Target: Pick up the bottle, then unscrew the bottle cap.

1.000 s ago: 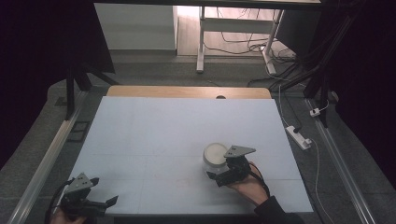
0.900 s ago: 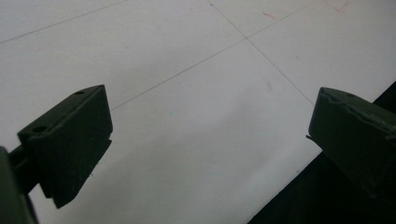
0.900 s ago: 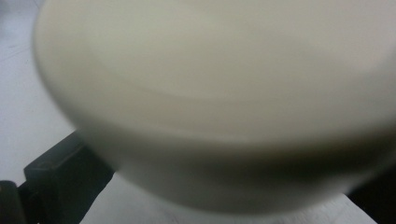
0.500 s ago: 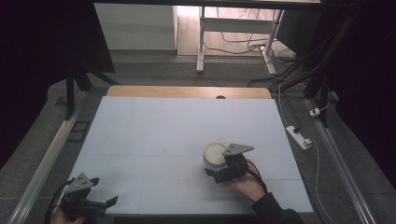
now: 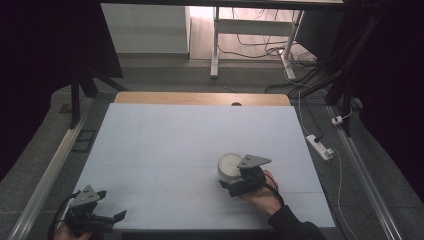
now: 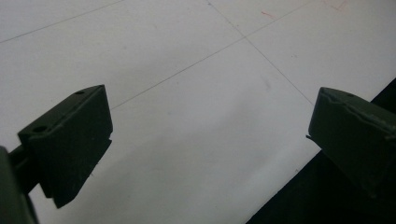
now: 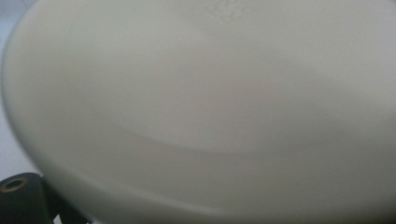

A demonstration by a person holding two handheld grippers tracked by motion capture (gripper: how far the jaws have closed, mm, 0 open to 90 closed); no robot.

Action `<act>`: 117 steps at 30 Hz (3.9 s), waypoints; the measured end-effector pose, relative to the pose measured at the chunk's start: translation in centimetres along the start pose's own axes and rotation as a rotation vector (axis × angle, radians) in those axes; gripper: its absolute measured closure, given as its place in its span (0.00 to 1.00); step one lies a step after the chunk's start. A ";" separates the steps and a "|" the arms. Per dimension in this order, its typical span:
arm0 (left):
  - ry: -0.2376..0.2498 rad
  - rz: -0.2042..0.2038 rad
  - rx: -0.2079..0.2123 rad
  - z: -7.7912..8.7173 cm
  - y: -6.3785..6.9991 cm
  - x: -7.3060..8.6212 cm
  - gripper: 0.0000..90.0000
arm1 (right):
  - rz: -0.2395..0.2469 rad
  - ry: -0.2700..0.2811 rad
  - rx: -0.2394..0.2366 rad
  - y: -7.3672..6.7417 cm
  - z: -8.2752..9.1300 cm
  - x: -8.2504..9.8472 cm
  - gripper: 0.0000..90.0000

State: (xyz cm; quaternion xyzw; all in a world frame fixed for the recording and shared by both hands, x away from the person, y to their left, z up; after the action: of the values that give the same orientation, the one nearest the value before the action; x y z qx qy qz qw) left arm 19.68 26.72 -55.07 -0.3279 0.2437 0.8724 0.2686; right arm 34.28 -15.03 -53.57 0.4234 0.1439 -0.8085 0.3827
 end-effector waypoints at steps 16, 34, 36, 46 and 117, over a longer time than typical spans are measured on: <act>0.004 0.001 0.002 0.0 -0.1 0.0 0.01 | 0.022 0.019 -0.027 -0.1 0.9 -0.8 0.07; 0.008 -0.001 0.005 0.0 0.0 0.0 0.01 | -0.002 0.080 -0.061 -1.2 1.8 -3.7 0.07; 0.006 -0.001 0.007 0.0 0.0 0.0 0.01 | -0.014 0.087 -0.078 -1.5 1.7 -4.1 0.07; 0.002 0.001 0.018 0.0 -0.1 0.0 0.01 | 0.005 0.095 -0.104 -2.7 0.7 -5.5 0.07; 0.141 -0.250 0.264 -3.7 2.5 -11.1 0.00 | 0.115 0.059 -0.225 -6.3 -0.9 -6.6 0.07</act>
State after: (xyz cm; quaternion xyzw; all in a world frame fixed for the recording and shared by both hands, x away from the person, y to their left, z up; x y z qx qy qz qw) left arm 26.92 19.23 -49.11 -0.3778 0.3315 0.7676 0.3977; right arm 32.42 -7.03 -49.40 0.4086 0.2204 -0.7513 0.4690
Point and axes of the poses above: each handheld gripper's, and its own axes: z roughly backward along the jaws, x roughly out of its underside, y roughly to its right, the point moved 4 cm from there along -z, roughly forward along the jaws, and after that the axes turned 9 degrees about x, right-handed, at the moved point
